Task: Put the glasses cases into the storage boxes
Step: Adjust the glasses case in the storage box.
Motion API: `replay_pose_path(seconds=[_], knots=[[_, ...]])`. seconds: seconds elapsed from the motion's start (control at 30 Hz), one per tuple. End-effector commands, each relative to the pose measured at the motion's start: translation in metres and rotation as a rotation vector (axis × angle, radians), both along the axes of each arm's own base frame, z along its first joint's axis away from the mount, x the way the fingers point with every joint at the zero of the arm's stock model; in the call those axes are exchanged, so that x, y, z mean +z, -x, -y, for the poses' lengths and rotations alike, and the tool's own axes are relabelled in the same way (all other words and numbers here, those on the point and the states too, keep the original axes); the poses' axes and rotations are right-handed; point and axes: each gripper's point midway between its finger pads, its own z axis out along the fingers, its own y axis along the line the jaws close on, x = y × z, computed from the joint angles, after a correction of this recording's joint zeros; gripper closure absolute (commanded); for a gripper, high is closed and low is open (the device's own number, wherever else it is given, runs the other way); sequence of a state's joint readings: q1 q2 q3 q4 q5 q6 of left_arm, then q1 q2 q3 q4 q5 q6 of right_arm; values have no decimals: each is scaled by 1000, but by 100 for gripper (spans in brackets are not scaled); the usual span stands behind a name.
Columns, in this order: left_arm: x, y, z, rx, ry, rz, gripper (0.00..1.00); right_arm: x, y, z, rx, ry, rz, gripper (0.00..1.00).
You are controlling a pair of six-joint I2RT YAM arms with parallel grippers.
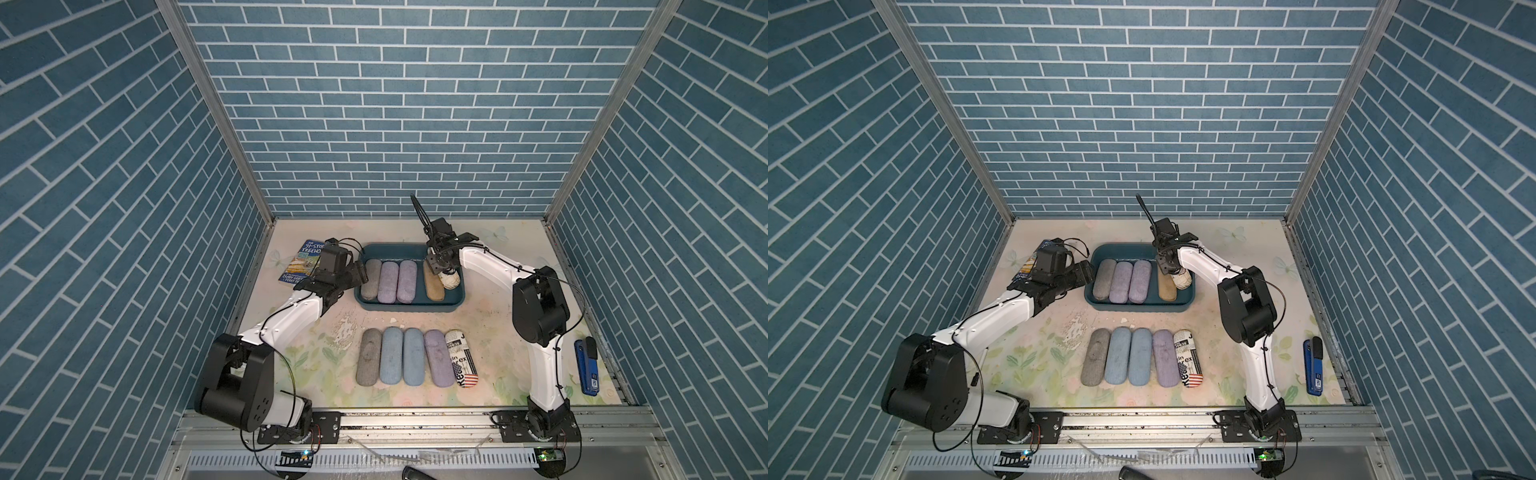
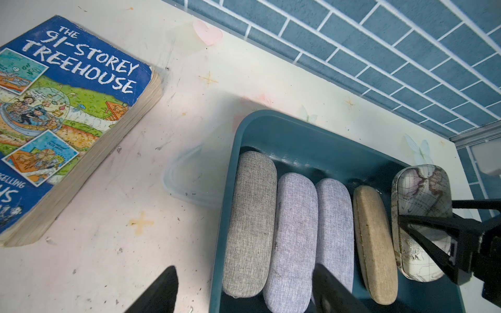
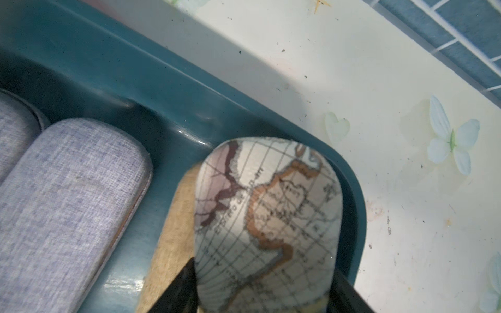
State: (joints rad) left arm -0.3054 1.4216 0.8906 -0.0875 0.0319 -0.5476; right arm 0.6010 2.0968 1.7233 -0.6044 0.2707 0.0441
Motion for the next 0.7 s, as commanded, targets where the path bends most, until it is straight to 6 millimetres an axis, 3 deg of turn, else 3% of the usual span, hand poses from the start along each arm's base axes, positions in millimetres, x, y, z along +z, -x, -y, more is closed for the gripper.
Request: replay_pose_path(seconds=[0.0, 0.23, 0.4, 0.67], knots=[[-7, 0, -1, -1, 1, -9, 21, -10, 10, -1, 8, -15, -47, 51], [-9, 0, -1, -1, 1, -12, 21, -5, 20, -6, -30, -99, -83, 51], [-11, 1, -1, -3, 3, -14, 21, -2, 15, -1, -66, -87, -63, 51], [-11, 2, -2, -2, 1, -14, 21, -13, 7, -11, -70, -116, -70, 51]])
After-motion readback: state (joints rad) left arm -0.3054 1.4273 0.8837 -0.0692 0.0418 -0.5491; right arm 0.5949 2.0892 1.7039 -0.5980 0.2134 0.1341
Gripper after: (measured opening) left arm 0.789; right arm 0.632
